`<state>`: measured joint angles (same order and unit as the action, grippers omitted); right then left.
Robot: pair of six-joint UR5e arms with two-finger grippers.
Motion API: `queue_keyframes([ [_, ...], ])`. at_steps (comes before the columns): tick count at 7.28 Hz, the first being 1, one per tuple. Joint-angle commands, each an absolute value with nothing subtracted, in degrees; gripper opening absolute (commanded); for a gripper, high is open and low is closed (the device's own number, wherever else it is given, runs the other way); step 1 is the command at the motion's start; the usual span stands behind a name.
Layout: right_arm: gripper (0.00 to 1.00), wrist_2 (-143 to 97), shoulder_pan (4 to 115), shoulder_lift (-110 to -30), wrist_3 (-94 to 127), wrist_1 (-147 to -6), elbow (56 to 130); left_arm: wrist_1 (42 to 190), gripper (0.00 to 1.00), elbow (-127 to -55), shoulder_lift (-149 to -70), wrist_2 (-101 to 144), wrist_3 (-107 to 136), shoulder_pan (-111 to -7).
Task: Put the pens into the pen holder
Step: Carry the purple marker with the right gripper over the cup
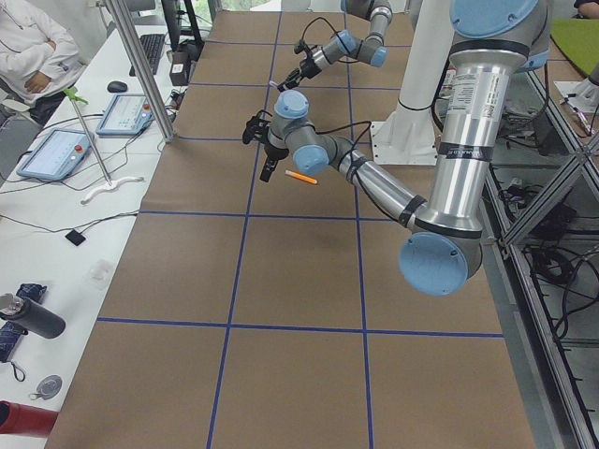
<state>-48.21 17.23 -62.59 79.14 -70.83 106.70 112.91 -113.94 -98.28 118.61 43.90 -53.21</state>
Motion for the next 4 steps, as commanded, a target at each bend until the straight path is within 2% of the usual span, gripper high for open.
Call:
queue_keyframes([
  [1, 0.00, -41.16, 13.64, -59.16, 80.42, -70.93, 104.43, 112.94, 0.99, -113.21, -98.70, 118.65, 43.86, -53.17],
  [4, 0.00, -37.62, 12.31, -54.23, 80.51, -70.84, 97.31, 113.20, 0.99, -112.15, -99.05, 118.65, 43.68, -53.17],
])
